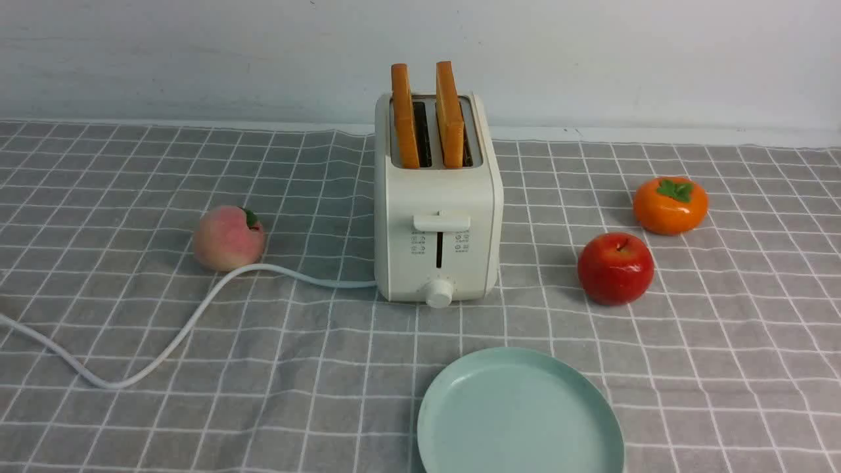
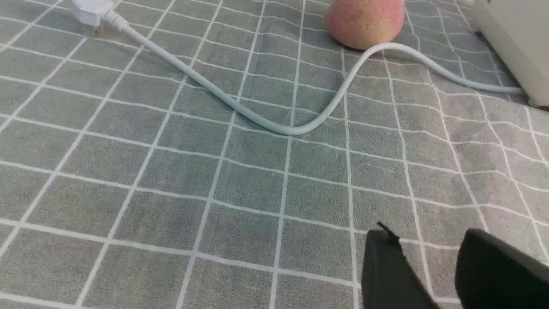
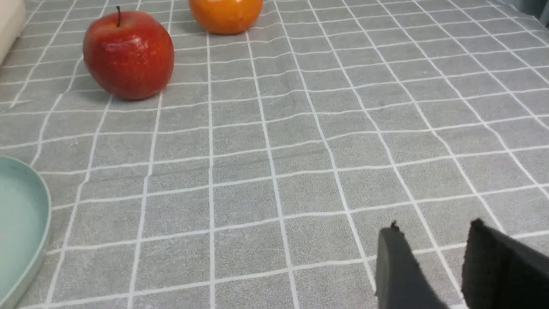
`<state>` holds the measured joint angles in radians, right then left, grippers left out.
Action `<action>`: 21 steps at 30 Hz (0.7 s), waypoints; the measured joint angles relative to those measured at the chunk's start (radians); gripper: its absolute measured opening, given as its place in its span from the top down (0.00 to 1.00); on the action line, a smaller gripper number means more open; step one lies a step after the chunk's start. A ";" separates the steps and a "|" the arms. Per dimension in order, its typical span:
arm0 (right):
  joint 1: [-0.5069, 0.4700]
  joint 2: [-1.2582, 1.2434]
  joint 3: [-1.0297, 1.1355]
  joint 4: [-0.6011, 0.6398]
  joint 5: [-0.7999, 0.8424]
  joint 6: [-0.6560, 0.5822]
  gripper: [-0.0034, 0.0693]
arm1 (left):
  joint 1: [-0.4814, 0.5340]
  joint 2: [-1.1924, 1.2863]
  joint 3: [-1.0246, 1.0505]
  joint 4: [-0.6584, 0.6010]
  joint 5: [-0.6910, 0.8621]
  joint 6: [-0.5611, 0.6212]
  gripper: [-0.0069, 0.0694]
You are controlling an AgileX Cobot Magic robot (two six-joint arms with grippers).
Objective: Take toasted bread from bread machine on grey coffee table place on plate.
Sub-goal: 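Grasp the toast slice in the toaster and pull it up out of the slot with the right gripper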
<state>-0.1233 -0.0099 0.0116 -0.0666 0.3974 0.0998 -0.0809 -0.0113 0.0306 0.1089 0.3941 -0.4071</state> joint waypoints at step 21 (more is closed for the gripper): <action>0.000 0.000 0.001 -0.023 -0.013 0.000 0.62 | 0.000 0.000 0.000 0.000 0.000 0.000 0.60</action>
<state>-0.1233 -0.0099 0.0130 -0.0900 0.3841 0.0998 -0.0809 -0.0113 0.0306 0.1089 0.3941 -0.4071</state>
